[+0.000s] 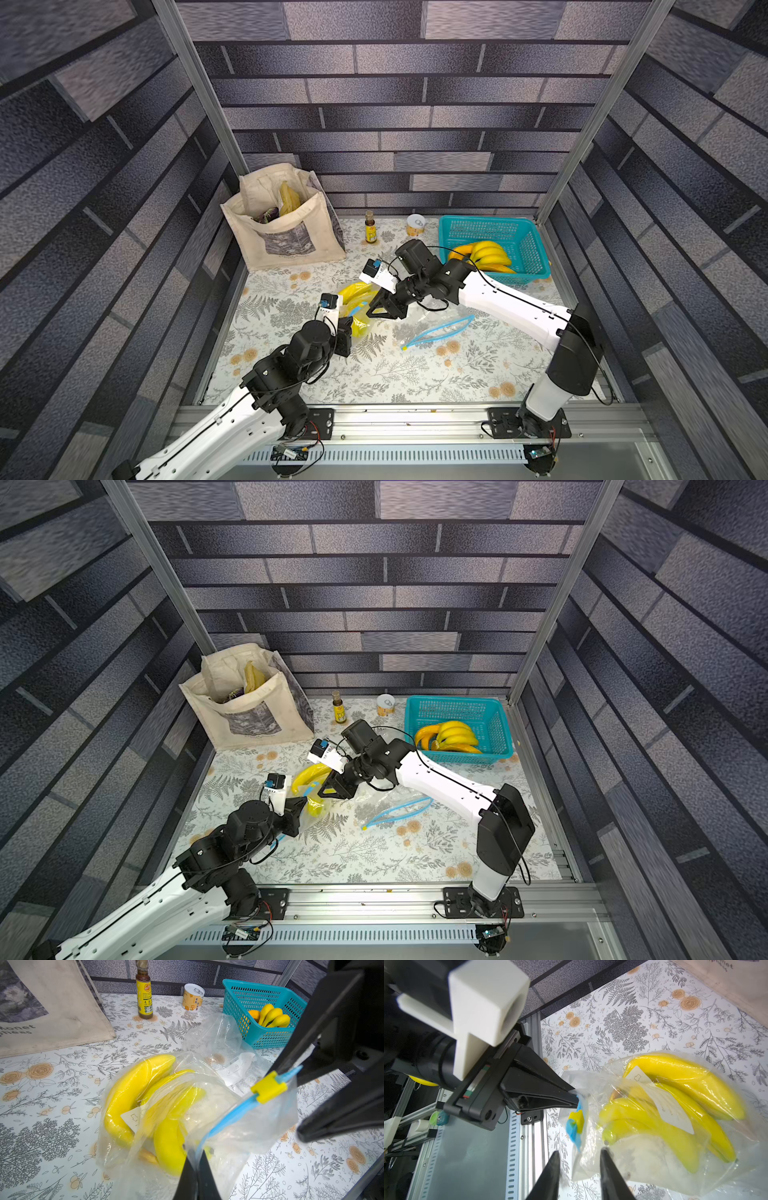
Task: Open the zip-top bag and take out the banana
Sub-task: Pick up the zipper food storage bag at the center of the board.
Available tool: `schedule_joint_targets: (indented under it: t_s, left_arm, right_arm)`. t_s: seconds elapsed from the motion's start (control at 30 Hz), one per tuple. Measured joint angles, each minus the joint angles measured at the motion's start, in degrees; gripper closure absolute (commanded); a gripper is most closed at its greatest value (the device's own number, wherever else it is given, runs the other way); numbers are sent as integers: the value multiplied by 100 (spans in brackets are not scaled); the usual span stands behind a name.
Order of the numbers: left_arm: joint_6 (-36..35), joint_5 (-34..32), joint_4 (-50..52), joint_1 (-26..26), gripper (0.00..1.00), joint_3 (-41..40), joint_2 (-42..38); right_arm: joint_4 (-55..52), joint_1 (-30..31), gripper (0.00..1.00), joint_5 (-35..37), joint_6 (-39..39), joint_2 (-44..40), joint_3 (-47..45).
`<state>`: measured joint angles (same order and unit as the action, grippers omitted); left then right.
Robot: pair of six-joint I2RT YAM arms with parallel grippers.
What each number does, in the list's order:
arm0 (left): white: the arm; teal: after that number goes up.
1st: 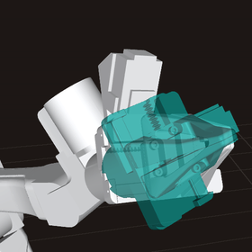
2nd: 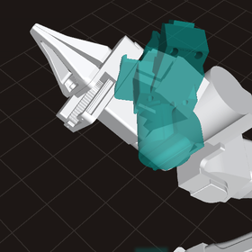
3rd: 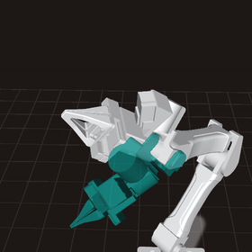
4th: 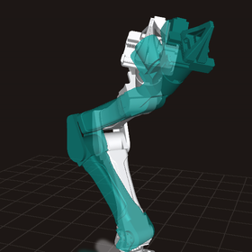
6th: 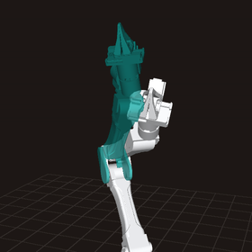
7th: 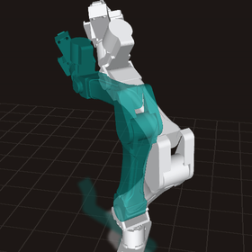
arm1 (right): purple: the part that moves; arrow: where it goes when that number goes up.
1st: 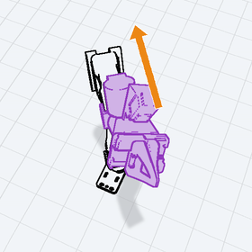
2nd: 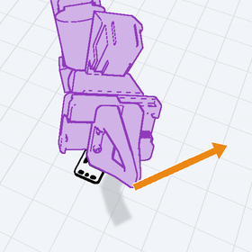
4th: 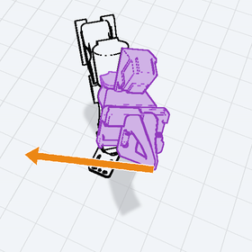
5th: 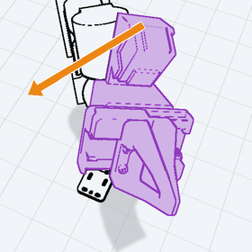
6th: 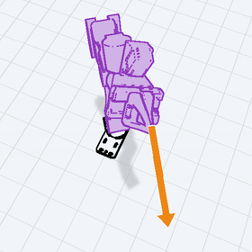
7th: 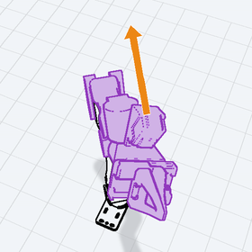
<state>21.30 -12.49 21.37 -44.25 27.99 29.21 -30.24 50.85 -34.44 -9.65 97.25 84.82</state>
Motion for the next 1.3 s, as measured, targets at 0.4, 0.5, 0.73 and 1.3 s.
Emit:
schedule_joint_targets:
  t_s: [0.4,0.5,0.73,1.3]
  left_arm:
    - [26,337,-4,267,100,-42,-22]
    - [39,369,-9,302,100,-87,-68]
    - [42,439,-2,387,100,-122,-127]
    - [76,433,-63,407,66,83,-516]
  right_arm:
    - [396,0,83,-385,-264,166,-46]
    - [378,0,89,-461,-291,243,11]
    - [343,0,96,-472,-280,337,50]
    - [52,0,100,-487,31,616,505]
